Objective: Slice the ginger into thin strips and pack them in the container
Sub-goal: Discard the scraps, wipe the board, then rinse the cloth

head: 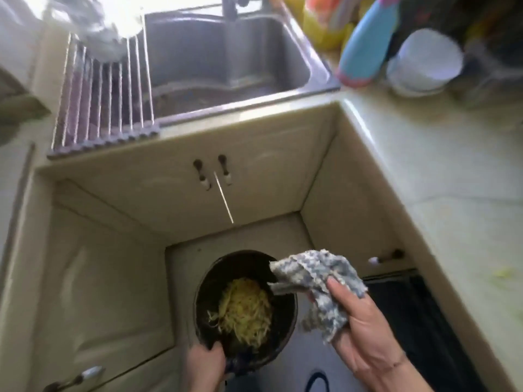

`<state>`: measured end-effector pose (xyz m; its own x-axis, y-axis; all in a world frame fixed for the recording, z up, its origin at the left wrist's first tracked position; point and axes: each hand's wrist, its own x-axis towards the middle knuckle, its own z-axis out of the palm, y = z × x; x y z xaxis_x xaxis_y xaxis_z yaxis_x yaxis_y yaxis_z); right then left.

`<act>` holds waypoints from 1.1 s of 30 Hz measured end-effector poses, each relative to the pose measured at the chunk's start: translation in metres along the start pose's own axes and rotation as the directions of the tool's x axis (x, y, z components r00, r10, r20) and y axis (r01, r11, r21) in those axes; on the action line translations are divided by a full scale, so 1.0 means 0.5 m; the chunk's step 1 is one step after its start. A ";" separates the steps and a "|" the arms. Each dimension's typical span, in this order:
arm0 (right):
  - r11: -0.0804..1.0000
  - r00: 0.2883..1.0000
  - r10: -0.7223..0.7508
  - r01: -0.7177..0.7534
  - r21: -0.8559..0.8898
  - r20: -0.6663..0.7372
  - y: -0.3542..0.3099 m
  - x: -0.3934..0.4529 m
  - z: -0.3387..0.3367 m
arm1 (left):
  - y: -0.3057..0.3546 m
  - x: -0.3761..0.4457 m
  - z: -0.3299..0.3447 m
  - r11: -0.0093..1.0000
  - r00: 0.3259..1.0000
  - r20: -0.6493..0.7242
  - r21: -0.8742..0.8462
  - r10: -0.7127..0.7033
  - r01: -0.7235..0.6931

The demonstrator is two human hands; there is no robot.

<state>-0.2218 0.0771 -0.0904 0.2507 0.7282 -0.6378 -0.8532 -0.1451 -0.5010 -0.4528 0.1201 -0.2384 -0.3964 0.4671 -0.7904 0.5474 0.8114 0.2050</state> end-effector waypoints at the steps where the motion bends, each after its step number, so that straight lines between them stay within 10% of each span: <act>1: 0.997 0.998 -0.057 0.059 -0.041 0.034 -0.045 -0.055 -0.004 | 0.015 -0.054 -0.018 0.998 0.999 0.009 0.033 0.052 -0.053; 4: 0.916 0.936 -0.351 0.340 -0.211 -0.012 -0.162 -0.182 -0.063 | 0.058 -0.168 -0.054 0.960 0.974 0.041 0.162 0.224 -0.228; 6: 0.718 0.748 -0.648 0.536 -0.444 -0.143 -0.249 -0.253 -0.130 | 0.086 -0.233 -0.065 0.924 0.944 0.087 0.196 0.317 -0.328; 8: 0.464 0.516 -0.842 0.540 -0.702 -0.159 -0.316 -0.287 -0.216 | 0.105 -0.272 -0.062 0.897 0.921 0.115 0.211 0.372 -0.388; 11: 0.307 0.408 -0.906 0.456 -0.835 -0.111 -0.388 -0.278 -0.316 | 0.121 -0.314 -0.043 0.883 0.912 0.114 0.227 0.395 -0.411; 18: 0.082 0.546 -0.837 0.167 -0.983 0.022 -0.396 -0.121 -0.415 | 0.130 -0.376 0.019 0.870 0.901 0.082 0.239 0.425 -0.432; 22: 0.160 0.523 -0.849 0.111 -0.981 -0.079 -0.368 -0.119 -0.382 | 0.137 -0.413 0.043 0.875 0.898 0.080 0.201 0.433 -0.440; 30: 0.110 0.749 -0.594 0.436 -0.893 0.292 -0.109 -0.152 -0.211 | 0.141 -0.439 0.057 0.891 0.917 0.089 0.215 0.389 -0.399; 33: 0.192 0.706 -0.627 0.550 -0.813 0.329 -0.095 -0.201 -0.192 | 0.142 -0.438 0.053 0.894 0.919 0.093 0.212 0.384 -0.395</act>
<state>-0.1625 -0.0538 -0.0587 0.5612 0.8257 0.0563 0.3458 -0.1722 -0.9224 -0.3077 0.0661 -0.0658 -0.0854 0.7075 -0.7015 0.8023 0.4663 0.3727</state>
